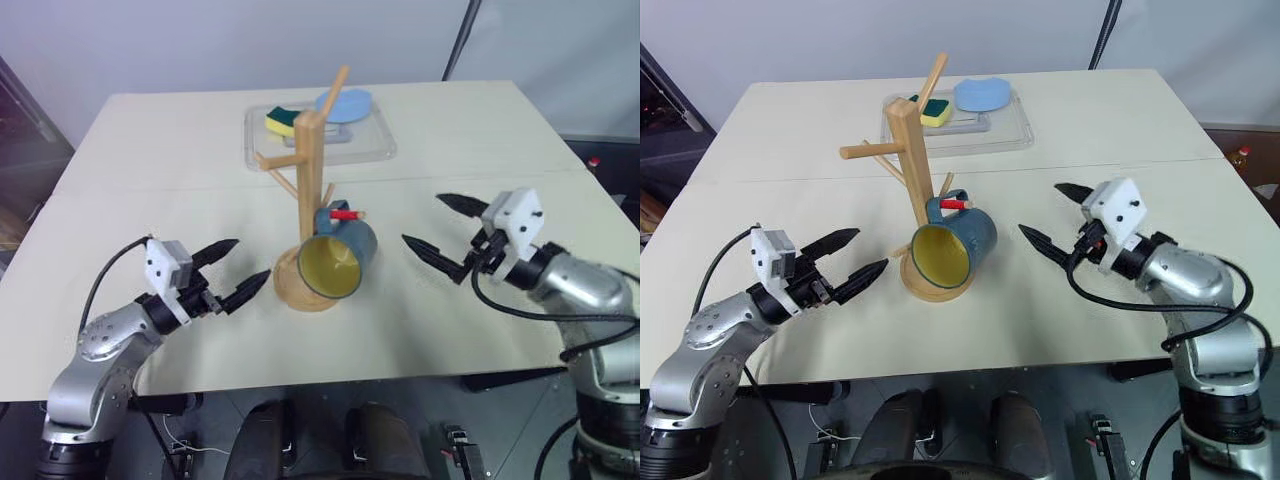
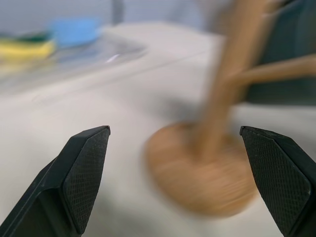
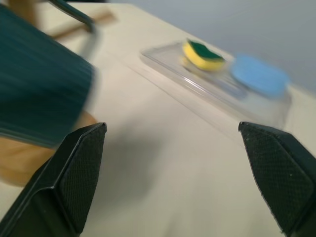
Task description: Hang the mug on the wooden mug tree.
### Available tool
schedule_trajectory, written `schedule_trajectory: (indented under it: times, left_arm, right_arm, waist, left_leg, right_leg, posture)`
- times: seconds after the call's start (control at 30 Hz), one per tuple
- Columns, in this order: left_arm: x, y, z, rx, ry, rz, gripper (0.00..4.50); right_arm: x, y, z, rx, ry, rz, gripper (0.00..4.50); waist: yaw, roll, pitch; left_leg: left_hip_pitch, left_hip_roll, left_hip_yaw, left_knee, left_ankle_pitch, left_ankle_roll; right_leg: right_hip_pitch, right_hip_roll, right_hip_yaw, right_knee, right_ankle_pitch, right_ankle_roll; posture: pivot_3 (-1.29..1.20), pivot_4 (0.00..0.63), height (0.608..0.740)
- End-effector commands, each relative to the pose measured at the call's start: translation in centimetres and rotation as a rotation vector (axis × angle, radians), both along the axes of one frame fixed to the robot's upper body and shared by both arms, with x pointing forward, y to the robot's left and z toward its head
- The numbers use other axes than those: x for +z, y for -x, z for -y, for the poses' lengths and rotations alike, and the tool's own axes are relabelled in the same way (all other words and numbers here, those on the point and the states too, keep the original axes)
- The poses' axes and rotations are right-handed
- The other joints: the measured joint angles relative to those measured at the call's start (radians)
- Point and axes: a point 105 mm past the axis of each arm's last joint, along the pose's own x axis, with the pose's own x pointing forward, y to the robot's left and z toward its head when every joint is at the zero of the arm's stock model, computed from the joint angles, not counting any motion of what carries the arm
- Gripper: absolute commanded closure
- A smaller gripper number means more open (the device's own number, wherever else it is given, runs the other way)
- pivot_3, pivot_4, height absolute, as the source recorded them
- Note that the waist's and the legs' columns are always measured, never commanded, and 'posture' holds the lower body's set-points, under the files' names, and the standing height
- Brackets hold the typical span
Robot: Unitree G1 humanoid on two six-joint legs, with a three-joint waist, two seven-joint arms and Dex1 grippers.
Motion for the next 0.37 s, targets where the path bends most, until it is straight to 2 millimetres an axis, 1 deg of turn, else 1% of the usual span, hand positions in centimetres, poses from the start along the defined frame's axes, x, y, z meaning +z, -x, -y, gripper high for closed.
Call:
schedule_trajectory:
  times: [0.03,0.13,0.2,0.27,0.37]
  left_arm:
    - [-0.3,-1.7,-1.7,0.181,-0.010,0.006,0.00]
    - [-1.3,-2.8,-3.1,0.324,-0.013,-0.002,0.00]
    - [-1.9,-3.1,-3.9,0.394,-0.020,-0.004,0.00]
    - [-2.1,-3.3,-4.4,0.430,-0.030,-0.001,0.00]
    - [-1.9,-3.3,-5.0,0.457,-0.003,0.023,0.00]
  right_arm:
    - [-0.6,-0.7,1.0,-0.098,-0.085,0.041,0.05]
    - [-2.4,-1.3,0.9,-0.145,-0.138,0.026,0.05]
    - [-3.5,-1.5,0.7,-0.151,-0.146,0.014,0.05]
    - [-4.0,-1.6,0.5,-0.148,-0.158,0.009,0.05]
    - [-4.2,-1.8,0.2,-0.143,-0.165,0.009,0.05]
  waist:
    - [0.001,0.000,0.000]
    - [0.002,0.000,0.000]
    - [0.001,-0.001,0.000]
    - [0.000,0.000,0.000]
    - [0.001,-0.001,0.000]
  left_leg:
    - [0.000,0.000,0.000,0.000,0.000,0.000]
    - [0.000,0.000,0.000,0.001,0.000,0.000]
    - [0.000,0.000,0.000,0.001,0.000,0.000]
    - [0.000,0.000,0.001,0.001,0.000,0.000]
    - [0.000,0.000,0.001,0.001,0.000,0.000]
  right_leg:
    - [0.000,0.000,0.000,0.000,0.000,0.000]
    - [0.000,0.000,0.000,0.001,0.000,0.001]
    - [0.000,0.001,0.000,0.001,0.001,0.002]
    - [0.000,0.001,0.000,0.001,0.001,0.002]
    - [0.000,0.001,0.000,0.001,0.001,0.002]
  posture:
    - [0.00,0.150,0.740]
    - [0.00,0.150,0.740]
    - [0.00,0.150,0.740]
    - [0.00,0.150,0.740]
    - [0.00,0.150,0.740]
